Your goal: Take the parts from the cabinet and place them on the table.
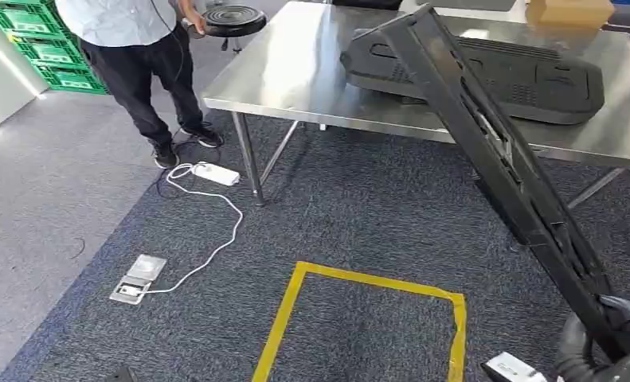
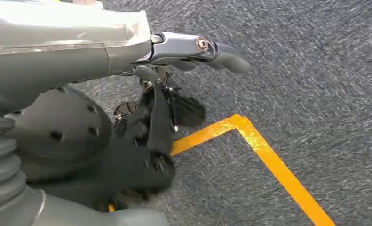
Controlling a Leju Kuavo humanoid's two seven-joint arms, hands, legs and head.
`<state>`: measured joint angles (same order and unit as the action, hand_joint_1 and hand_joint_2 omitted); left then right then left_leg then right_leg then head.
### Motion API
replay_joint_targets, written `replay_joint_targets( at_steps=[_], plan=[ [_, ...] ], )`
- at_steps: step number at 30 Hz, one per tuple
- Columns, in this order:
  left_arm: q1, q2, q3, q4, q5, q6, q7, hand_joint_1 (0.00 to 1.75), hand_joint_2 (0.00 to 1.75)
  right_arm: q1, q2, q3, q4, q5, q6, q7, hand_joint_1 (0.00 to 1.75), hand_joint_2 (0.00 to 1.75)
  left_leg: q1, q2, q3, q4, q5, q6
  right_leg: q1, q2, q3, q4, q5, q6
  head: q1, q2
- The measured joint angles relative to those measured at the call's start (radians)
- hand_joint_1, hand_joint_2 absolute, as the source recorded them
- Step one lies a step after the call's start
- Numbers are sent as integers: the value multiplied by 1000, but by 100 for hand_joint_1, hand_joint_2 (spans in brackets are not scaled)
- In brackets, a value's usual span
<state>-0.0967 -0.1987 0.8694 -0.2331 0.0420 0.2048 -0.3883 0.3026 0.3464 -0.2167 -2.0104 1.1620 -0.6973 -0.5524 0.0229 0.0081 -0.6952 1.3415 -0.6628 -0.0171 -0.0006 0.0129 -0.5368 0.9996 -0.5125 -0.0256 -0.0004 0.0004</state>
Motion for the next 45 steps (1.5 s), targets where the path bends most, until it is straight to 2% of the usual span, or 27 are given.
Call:
replay_joint_targets(
  at_steps=[2, 4, 6, 9, 11, 12, 14, 15, 16, 17, 19, 20, 22, 23, 25, 26, 27, 30, 31, 32, 35, 36, 37, 39, 41, 42, 45],
  plan=[
    [1, 1, 0, 0, 0, -2, 2, 0, 175, 0, -3, 10, 10, 12, 0, 12, 175, 175, -3, 0, 8, -68, 80, 5, 1, 9, 21, 0, -16, 2, 0, 0],
    [1, 2, 0, 0, 0, -3, 2, 0, 175, 0, -10, 23, 19, 22, 0, 37, 175, 175, -5, -1, 70, -239, 195, 14, 2, 13, 48, 2, -37, 8, -1, 0],
    [-1, 2, 0, 0, 0, -3, 3, 0, 175, -1, -23, 39, 27, 18, 1, 50, 175, 175, -10, -2, 101, -287, 173, 21, 7, 15, 56, 8, -54, 24, 3, 0],
    [-2, 3, 0, 0, 0, -2, 3, 0, 175, 0, -34, 50, 28, 16, 0, 52, 175, 175, -14, -4, 103, -293, 156, 37, 5, 13, 62, 5, -53, 35, 2, 0],
    [-4, 2, 0, 0, 0, -3, 3, 0, 175, 0, -39, 57, 28, 17, 0, 50, 175, 175, -1, -5, 121, -301, 152, 44, 6, 4, 55, 38, -69, 47, 4, 0],
    [-4, 1, 0, 0, 0, -3, 3, 0, 175, -2, -42, 58, 28, 13, 0, 46, 175, 175, 0, -4, 128, -304, 147, 46, 3, -1, 26, 91, -93, 55, 5, 0],
    [-4, 1, 0, 0, 0, -3, 2, 0, 175, 0, -45, 59, 28, -1, 0, 32, 175, 175, 2, -3, 139, -304, 135, 46, -5, -7, -73, 253, -157, 66, 5, 0],
    [-3, 1, 0, 0, 0, -2, 2, 0, 175, 0, -46, 59, 29, -5, 0, 26, 175, 175, 2, -3, 146, -304, 128, 45, -8, -9, -115, 310, -169, 69, 5, 0],
    [-1, 1, 0, 0, 0, -2, 2, 0, 175, 0, -47, 58, 30, -8, 0, 24, 175, 175, 2, -3, 155, -304, 121, 43, -10, -9, -139, 326, -159, 70, 5, 0],
    [0, 1, 0, 0, 0, -2, 2, 0, 175, 0, -47, 57, 31, -14, 0, 20, 175, 175, 3, -3, 169, -304, 112, 41, -11, -9, -139, 294, -123, 70, 5, 0],
    [0, 1, 0, 0, 0, -1, 1, 0, 175, -1, -47, 58, 31, -26, 0, 14, 175, 175, 5, -4, 203, -306, 91, 35, -10, -10, -93, 126, 3, 65, 5, 0],
    [-1, 1, 0, 0, 0, -1, 1, 0, 175, -1, -47, 58, 31, -35, 0, 14, 175, 175, 6, -3, 213, -308, 82, 31, -10, -12, -79, 59, 49, 61, 5, 0],
    [-5, 1, 0, 0, 0, 0, -1, 0, 175, -2, -53, 63, 37, -49, 0, 23, 175, 175, 4, -3, 218, -315, 75, 18, 2, -17, -84, 57, -5, 42, 7, 0],
    [-5, 1, 0, 0, 0, 0, 0, 0, 175, 1, -57, 67, 37, -53, 0, 25, 175, 175, 3, -3, 233, -318, 70, 7, 3, -13, -84, 55, 22, 33, 2, 0],
    [-3, 0, 0, 0, 0, 0, 0, 0, 175, -3, -58, 65, 37, -45, 0, 10, 175, 175, 3, 0, 247, -313, 77, 0, 0, -6, -64, 46, 18, 18, 3, 0],
    [-5, 1, 0, 0, 0, -1, 0, 0, 175, -4, -53, 64, 34, -34, -1, -14, 175, 175, 3, 0, 248, -296, 64, -1, -4, -8, -48, 34, 18, 13, 3, 0],
    [-7, 1, 0, 0, 0, -1, 0, 0, 175, -11, -47, 60, 32, -21, 0, -37, 175, 175, 2, -1, 223, -250, 49, -1, -4, -6, -40, 28, 15, 8, -1, 0],
    [-8, 1, 0, 0, 0, -2, 3, 0, 175, -23, -23, 51, 33, 8, 0, -82, 175, 175, -3, -1, 89, -56, -32, 0, 3, -2, -31, 27, 2, -7, -1, 0],
    [-3, 1, 0, 0, 0, -2, 3, 0, 175, -22, -20, 49, 34, 8, 0, -88, 175, 175, -5, -1, 57, -31, -30, 0, 6, 0, -25, 28, -3, -9, -1, 0],
    [-1, 1, 0, 0, 1, -2, 3, 0, 175, -22, -19, 47, 37, 12, 0, -86, 175, 175, -7, -1, 48, -50, 0, 3, 9, 3, -15, 28, -10, -10, -1, 0],
    [-1, 2, 0, 0, 0, -3, 2, 0, 175, -18, -21, 50, 40, 10, 0, -50, 175, 175, -17, -1, 94, -258, 174, 25, 15, 4, 20, 27, -36, -8, -1, 0],
    [-3, 3, 1, 0, 0, -3, 2, 0, 175, -18, -22, 52, 43, 11, 0, -45, 175, 175, -22, 0, 91, -250, 160, 30, 15, 5, 24, 25, -39, -5, 5, 0],
    [-4, 3, 1, 0, 0, -2, 1, 0, 175, -19, -24, 55, 45, 15, 0, -35, 175, 175, -26, -2, 95, -290, 137, 29, 12, 7, 15, 30, -40, 2, -1, 0],
    [0, 5, 1, 0, 1, -2, 2, 0, 175, -17, -27, 57, 47, 25, 1, -17, 175, 175, -29, -2, 97, -284, 150, 35, 11, 7, 19, 23, -49, 15, -1, 0],
    [-3, 5, 1, 0, 0, -1, 2, 0, 175, -16, -36, 61, 47, 19, 0, 7, 175, 175, -15, -2, 107, -303, 156, 43, 12, 6, 24, 24, -61, 26, -3, 0],
    [-5, 5, 1, 0, 0, -1, 1, 0, 175, -17, -42, 66, 47, 17, 0, 18, 175, 175, -12, -2, 115, -309, 155, 45, 12, 1, 14, 51, -74, 37, 3, 0],
    [-5, 4, 2, 0, 0, -1, 1, 0, 175, -17, -52, 65, 47, 17, 0, 34, 175, 175, -5, -1, 129, -311, 143, 47, -3, -4, -115, 280, -164, 60, 3, 0]
  ],
)
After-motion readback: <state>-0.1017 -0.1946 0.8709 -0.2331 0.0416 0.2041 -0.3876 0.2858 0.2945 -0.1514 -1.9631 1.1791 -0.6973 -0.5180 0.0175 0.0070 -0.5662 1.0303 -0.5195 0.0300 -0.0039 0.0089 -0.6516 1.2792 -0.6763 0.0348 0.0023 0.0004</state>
